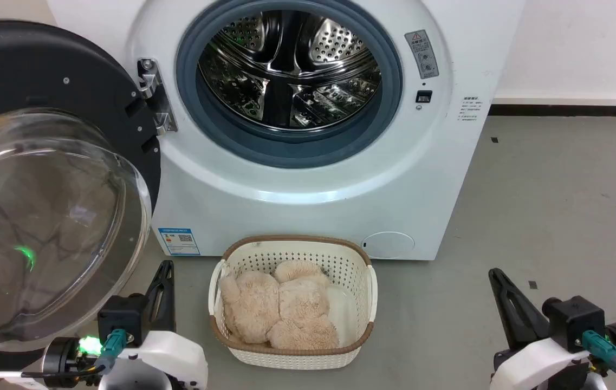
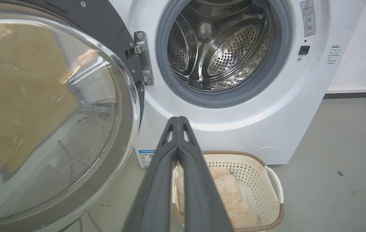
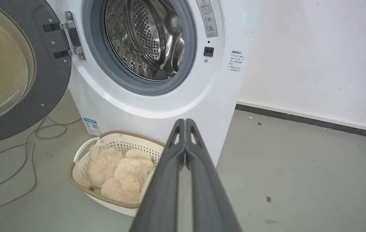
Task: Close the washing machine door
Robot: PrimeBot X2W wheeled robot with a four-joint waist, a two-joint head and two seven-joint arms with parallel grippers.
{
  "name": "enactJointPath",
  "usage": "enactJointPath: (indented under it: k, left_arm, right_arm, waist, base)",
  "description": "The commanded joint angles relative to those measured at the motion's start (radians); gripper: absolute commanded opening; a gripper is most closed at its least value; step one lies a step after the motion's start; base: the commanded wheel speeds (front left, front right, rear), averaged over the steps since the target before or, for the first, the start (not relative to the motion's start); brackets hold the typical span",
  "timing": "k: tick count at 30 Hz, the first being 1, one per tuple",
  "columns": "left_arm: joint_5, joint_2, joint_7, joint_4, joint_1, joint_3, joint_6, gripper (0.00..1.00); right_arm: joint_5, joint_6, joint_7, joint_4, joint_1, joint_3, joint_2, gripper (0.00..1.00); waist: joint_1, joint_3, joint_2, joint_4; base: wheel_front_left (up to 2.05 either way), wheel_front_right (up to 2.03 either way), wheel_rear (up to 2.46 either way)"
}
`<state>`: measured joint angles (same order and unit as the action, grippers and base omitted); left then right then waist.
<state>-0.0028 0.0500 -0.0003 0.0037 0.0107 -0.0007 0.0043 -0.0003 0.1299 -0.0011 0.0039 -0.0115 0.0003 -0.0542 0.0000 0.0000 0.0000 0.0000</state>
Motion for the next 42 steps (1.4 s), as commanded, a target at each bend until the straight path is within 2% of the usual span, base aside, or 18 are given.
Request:
enactJointPath:
  k: [1,32,33,42]
  left_arm:
    - [0.003,0.000,0.000,-0.004,-0.011,0.001,-0.004,0.00]
    - [0.003,0.000,0.000,-0.004,-0.011,0.001,-0.004,0.00]
    - [0.000,0.000,0.000,0.000,0.000,0.000,0.000,1.00]
    - [-0.005,0.000,-0.014,-0.004,0.001,-0.004,0.017,1.00]
  right_arm:
    - [0.000,0.001,0.001,-0.004,0.011,0.000,0.004,0.00]
    - [0.000,0.001,0.001,-0.004,0.011,0.000,0.004,0.00]
    - [0.000,0.000,0.000,0.000,0.000,0.000,0.000,1.00]
    - [0.017,0.000,-0.014,0.001,0.000,-0.013,0.000,1.00]
  waist:
    - [0.0000,0.000,0.0000,0.000]
    - [0.0000,0.000,0.0000,0.000]
    - [0.0000,0.000,0.0000,0.000]
    - [0.0000,0.002,0.0000,0.000]
  base:
    - [0.00,0.00,0.00]
    - [0.00,0.00,0.00]
    - [0.00,0.00,0.00]
    - [0.00,0.00,0.00]
